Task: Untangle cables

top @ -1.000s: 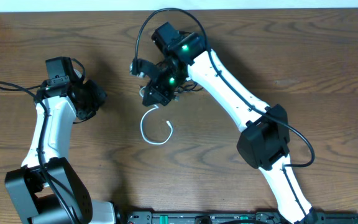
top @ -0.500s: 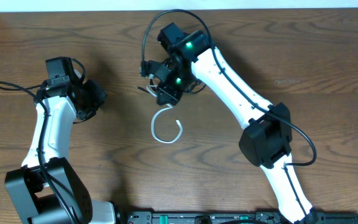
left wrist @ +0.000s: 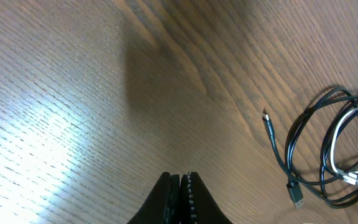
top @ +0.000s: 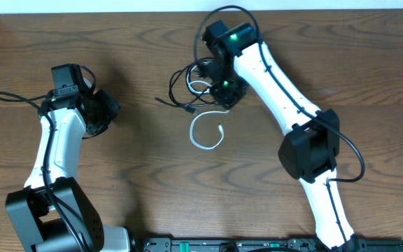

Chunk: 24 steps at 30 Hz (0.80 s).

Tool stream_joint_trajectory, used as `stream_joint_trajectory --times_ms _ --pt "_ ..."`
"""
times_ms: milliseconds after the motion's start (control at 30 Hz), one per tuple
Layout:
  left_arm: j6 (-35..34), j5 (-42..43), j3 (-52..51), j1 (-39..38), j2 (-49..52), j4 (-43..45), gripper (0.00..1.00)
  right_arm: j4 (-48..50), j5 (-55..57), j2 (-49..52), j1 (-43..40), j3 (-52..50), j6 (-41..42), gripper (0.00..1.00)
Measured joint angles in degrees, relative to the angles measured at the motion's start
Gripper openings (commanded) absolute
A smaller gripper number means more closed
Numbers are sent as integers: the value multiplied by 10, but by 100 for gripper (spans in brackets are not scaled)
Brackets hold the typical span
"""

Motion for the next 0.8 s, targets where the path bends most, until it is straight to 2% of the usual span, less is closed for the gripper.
stream_joint_trajectory --times_ms 200,267,333,400,433,467,533,633,700,800 --pt "0 -1 0 0 0 0 8 -70 90 0 -33 0 41 3" --pt "0 -1 0 0 0 0 8 -70 111 0 -45 0 64 22" --pt "0 -1 0 0 0 0 8 -70 112 0 -56 0 72 31" --pt "0 -1 0 0 0 0 8 -71 112 0 -66 0 81 59" --pt "0 -1 0 0 0 0 8 -70 112 0 -70 0 86 70" --pt "0 -1 0 0 0 0 8 -66 112 0 -72 0 88 74" --pt "0 -1 0 0 0 0 8 -54 112 0 -74 0 90 75" --pt "0 -1 0 0 0 0 8 15 111 0 -74 -1 91 76" --pt "0 -1 0 0 0 2 8 86 111 0 -74 -3 91 76" --pt "0 -1 0 0 0 3 8 207 107 0 -74 -4 91 71"
